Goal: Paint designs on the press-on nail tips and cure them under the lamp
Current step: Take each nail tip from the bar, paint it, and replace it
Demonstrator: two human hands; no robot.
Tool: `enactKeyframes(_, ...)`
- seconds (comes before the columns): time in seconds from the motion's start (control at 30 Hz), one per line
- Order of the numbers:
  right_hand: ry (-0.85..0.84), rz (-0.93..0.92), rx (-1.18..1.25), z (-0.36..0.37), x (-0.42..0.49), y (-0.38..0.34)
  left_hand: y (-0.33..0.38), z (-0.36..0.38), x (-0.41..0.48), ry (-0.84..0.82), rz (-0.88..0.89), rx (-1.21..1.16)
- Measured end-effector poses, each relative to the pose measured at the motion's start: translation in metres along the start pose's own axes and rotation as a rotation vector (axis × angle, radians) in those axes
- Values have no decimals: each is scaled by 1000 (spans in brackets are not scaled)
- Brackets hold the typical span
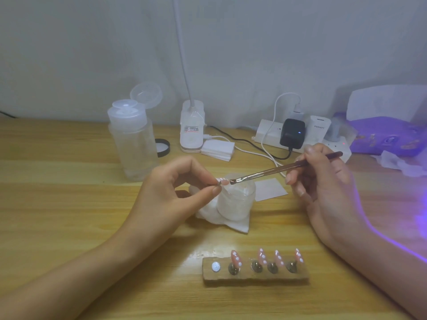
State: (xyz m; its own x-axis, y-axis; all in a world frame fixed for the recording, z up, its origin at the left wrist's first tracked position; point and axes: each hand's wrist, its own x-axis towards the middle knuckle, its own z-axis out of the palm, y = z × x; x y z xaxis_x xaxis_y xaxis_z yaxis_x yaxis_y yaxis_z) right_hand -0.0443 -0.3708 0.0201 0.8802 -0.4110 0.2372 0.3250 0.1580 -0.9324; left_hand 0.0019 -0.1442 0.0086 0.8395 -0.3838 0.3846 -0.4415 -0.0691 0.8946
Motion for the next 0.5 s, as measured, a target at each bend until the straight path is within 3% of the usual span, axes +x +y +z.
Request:
enactKeyframes(0.17, -103, -28, 7, 3, -1, 1, 1, 1, 0, 11, -3, 15)
enactKeyframes(0.37, -6, -6, -12, -2, 1, 2, 2, 0, -1, -4, -14, 1)
enactKeyframes(0.5, -96, -14, 32, 1, 1, 2, 4, 1, -1, -1, -6, 14)
